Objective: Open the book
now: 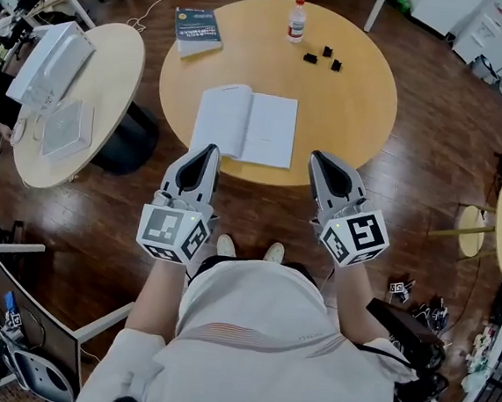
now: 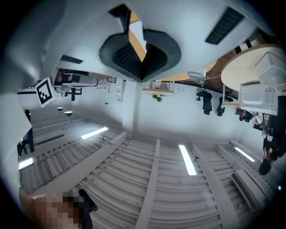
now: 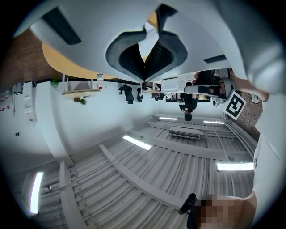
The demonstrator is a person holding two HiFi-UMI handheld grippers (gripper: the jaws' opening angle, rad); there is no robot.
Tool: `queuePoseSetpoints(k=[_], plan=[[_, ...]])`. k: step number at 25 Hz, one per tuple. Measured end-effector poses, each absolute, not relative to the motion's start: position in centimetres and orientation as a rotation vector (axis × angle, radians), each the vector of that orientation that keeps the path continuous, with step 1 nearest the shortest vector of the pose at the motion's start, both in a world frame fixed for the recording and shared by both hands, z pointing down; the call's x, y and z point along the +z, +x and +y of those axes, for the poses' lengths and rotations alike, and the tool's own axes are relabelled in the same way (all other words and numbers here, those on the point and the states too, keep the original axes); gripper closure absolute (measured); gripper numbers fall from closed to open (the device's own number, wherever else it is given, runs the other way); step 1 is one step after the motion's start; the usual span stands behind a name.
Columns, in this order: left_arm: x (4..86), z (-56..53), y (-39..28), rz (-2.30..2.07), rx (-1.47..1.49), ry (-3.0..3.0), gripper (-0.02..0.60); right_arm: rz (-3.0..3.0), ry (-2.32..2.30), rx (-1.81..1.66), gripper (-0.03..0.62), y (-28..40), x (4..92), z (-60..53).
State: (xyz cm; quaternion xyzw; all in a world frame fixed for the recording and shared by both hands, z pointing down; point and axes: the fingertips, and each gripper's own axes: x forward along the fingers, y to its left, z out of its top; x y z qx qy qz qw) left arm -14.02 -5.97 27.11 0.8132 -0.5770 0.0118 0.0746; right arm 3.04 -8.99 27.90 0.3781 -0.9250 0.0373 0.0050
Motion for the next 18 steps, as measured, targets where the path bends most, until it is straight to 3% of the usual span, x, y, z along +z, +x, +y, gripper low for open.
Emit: queuePoseSetpoints(k=[18], plan=[[27.3, -6.9, -17.3, -1.684, 0.026, 2.456, 0.571, -2.859, 1.218, 0.058, 0.591, -0.2, 27.0, -9.8]])
